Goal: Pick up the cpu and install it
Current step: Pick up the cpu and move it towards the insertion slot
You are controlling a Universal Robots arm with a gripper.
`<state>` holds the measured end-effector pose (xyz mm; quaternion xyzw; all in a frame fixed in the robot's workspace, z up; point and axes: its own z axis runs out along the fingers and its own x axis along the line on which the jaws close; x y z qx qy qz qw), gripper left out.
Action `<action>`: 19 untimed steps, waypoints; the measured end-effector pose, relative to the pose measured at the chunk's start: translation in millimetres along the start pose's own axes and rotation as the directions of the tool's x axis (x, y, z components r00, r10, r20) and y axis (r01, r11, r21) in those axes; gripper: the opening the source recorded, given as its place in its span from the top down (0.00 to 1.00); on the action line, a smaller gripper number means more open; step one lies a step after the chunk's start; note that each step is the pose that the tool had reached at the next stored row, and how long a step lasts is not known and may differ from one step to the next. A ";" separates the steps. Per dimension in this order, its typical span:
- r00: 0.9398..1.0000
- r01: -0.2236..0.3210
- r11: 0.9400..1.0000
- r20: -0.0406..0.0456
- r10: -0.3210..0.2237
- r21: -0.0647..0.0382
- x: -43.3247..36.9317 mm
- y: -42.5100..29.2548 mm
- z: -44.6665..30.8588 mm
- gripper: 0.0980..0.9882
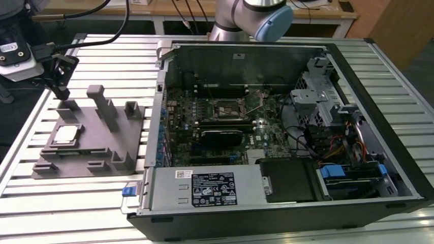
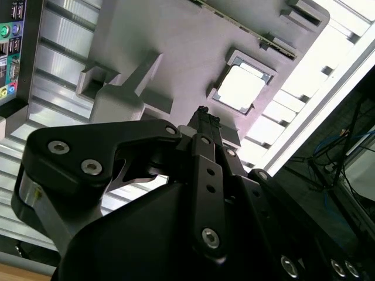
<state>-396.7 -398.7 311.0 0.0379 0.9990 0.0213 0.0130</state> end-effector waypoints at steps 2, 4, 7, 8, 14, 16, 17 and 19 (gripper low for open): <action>1.000 0.000 1.000 0.000 0.000 0.000 0.1 0.0 0.3 0.99; 1.000 0.000 1.000 0.000 0.000 0.000 0.2 -0.1 0.9 0.99; 1.000 0.000 1.000 0.000 0.000 0.000 0.4 -0.3 2.8 0.99; 1.000 0.000 1.000 0.000 0.000 0.000 0.5 -0.4 3.6 0.99; 1.000 0.000 1.000 0.000 0.000 0.000 2.4 -2.7 9.4 0.99; 1.000 0.000 1.000 0.000 0.000 0.000 3.6 -3.6 11.7 0.99; 1.000 0.000 1.000 0.000 0.000 0.000 4.5 -3.9 12.9 0.99; 1.000 0.000 1.000 0.000 0.000 0.000 6.4 -4.7 15.1 0.99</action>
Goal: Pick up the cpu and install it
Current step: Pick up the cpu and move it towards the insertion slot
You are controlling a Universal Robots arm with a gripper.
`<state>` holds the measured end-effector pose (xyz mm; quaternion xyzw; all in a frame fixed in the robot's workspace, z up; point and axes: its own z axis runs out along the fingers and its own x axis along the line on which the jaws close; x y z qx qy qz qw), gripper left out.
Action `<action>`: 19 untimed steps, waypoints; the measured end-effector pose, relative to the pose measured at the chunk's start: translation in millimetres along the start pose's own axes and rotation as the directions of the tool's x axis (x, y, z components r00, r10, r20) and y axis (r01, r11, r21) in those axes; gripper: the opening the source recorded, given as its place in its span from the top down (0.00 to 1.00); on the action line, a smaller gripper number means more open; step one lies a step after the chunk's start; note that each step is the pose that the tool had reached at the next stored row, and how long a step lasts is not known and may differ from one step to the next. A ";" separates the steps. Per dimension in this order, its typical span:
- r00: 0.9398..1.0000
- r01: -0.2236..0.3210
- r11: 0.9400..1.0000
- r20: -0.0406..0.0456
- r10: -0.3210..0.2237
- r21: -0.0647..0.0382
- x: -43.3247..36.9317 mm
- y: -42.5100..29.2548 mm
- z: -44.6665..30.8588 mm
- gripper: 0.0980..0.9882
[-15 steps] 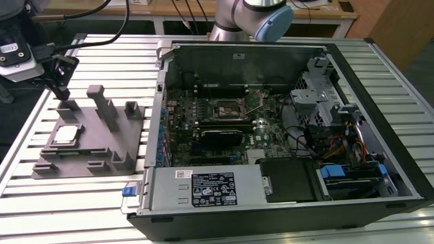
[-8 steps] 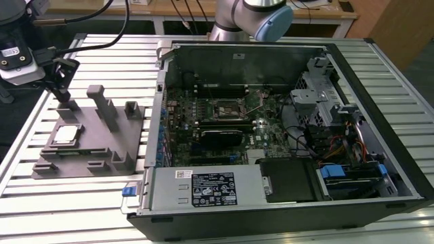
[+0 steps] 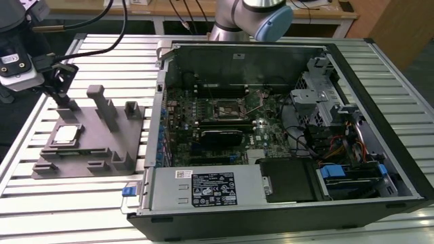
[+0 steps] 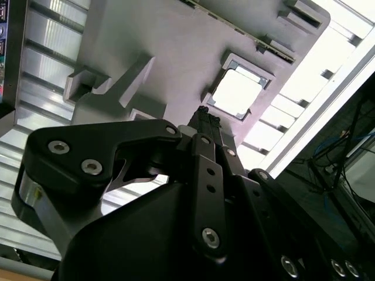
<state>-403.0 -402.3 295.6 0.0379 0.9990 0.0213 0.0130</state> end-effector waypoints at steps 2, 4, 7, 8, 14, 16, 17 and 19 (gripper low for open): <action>1.000 0.000 1.000 0.000 0.000 0.000 2.1 -0.9 2.2 0.99; 1.000 0.000 1.000 0.000 0.000 0.000 3.9 -1.9 4.5 0.99; 1.000 0.000 1.000 0.000 0.000 0.000 6.5 -3.6 8.3 0.99; 1.000 0.000 1.000 0.000 0.000 0.000 7.3 -4.2 9.5 0.99; 1.000 0.000 1.000 0.000 0.000 0.000 12.2 -6.8 17.0 0.99; 1.000 0.000 1.000 0.000 0.000 0.000 13.6 -7.7 19.7 0.99; 1.000 0.000 1.000 0.000 0.000 0.000 14.7 -8.1 20.8 0.99; 1.000 0.000 1.000 0.000 0.000 0.000 16.6 -9.1 23.1 0.99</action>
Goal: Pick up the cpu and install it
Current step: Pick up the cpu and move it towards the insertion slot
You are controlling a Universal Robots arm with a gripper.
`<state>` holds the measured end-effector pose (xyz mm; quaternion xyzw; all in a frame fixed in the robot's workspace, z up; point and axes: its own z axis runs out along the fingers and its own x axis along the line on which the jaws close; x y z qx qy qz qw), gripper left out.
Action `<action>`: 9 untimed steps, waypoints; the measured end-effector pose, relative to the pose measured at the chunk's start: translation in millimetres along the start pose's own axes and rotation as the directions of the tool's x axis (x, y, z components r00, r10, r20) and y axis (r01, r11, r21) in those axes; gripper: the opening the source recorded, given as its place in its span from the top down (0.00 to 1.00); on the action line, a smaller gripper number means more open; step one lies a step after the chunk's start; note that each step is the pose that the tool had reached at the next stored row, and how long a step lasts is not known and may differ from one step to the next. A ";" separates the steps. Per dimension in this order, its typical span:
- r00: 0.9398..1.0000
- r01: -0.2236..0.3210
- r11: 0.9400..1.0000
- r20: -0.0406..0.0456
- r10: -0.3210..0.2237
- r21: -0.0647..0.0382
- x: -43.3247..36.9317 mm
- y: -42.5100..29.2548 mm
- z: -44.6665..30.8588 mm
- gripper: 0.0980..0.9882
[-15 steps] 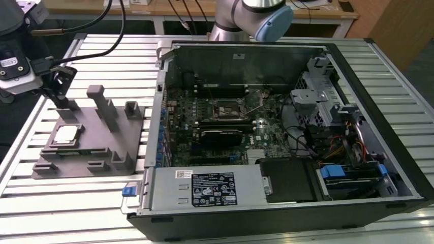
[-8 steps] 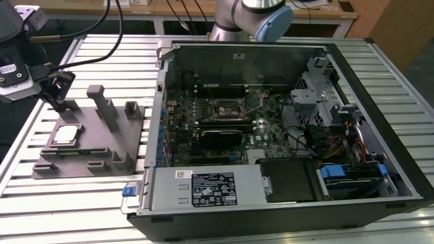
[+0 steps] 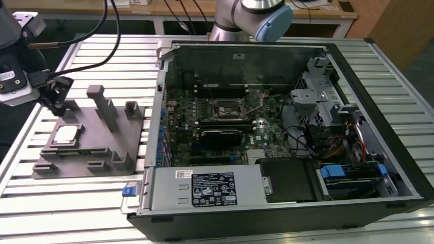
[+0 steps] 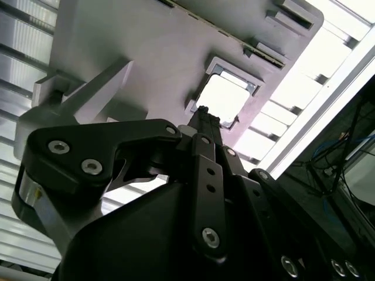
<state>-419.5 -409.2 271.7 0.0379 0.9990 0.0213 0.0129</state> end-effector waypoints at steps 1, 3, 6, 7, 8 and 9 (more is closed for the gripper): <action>1.000 0.000 1.000 0.000 0.000 0.000 1.0 -0.5 1.3 0.99; 1.000 0.000 1.000 0.000 0.000 0.000 2.8 -1.6 3.6 0.99; 1.000 0.000 1.000 0.000 0.000 0.000 5.6 -3.3 6.8 0.99; 1.000 0.000 1.000 0.000 0.000 0.000 6.4 -3.8 8.0 0.99; 1.000 0.000 1.000 0.000 0.000 0.000 7.1 -4.3 9.2 0.99; 1.000 0.000 1.000 0.000 0.000 0.000 7.8 -4.9 10.5 0.99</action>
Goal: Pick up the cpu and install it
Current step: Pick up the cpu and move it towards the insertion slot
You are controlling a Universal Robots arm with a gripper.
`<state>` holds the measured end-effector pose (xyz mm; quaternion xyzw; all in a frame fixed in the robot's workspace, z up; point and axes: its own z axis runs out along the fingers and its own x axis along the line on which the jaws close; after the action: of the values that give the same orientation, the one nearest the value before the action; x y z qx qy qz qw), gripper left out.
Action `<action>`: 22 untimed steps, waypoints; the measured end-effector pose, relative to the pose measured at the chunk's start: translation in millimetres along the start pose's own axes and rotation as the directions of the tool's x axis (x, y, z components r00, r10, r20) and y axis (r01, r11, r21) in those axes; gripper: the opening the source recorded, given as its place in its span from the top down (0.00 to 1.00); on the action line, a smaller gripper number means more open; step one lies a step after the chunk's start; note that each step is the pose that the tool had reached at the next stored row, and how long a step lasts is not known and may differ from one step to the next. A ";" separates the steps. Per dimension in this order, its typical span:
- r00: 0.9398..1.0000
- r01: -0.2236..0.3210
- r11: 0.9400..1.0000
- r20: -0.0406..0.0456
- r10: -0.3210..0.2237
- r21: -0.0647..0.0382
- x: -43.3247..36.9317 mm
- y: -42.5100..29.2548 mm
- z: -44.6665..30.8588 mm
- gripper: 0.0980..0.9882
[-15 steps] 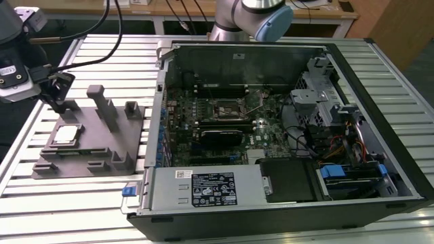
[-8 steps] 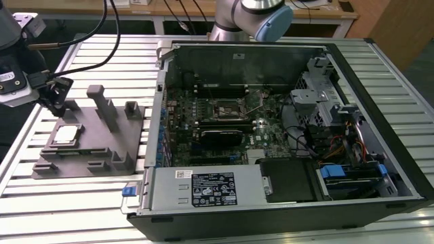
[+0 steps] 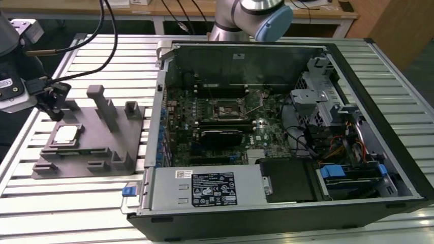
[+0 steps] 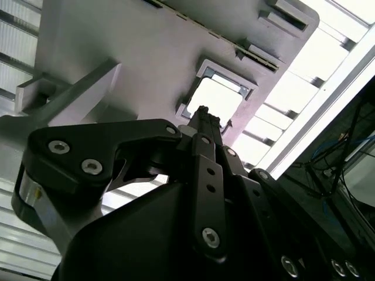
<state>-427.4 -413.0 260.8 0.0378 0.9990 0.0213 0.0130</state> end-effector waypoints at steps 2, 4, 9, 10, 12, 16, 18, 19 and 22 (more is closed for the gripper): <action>1.000 0.000 1.000 0.000 0.000 0.000 1.6 -1.1 3.1 0.99; 1.000 0.000 1.000 0.000 0.000 0.000 3.0 -2.0 6.4 0.99; 1.000 0.000 1.000 0.000 0.000 0.000 5.9 -3.8 13.4 0.99; 1.000 0.000 1.000 0.000 0.000 0.000 6.3 -4.1 15.2 0.99; 1.000 0.000 1.000 0.000 0.000 0.001 7.2 -4.7 18.6 0.99; 1.000 0.000 1.000 0.000 0.000 0.001 9.1 -5.7 25.7 0.99; 1.000 0.000 1.000 0.000 0.000 0.001 9.8 -6.0 29.3 0.99; 1.000 0.000 1.000 -0.001 0.000 0.001 10.1 -6.2 31.1 0.99; 1.000 0.000 1.000 -0.001 0.000 0.001 11.8 -6.5 36.5 0.99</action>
<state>-438.6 -417.0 223.7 0.0379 0.9990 0.0209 0.0122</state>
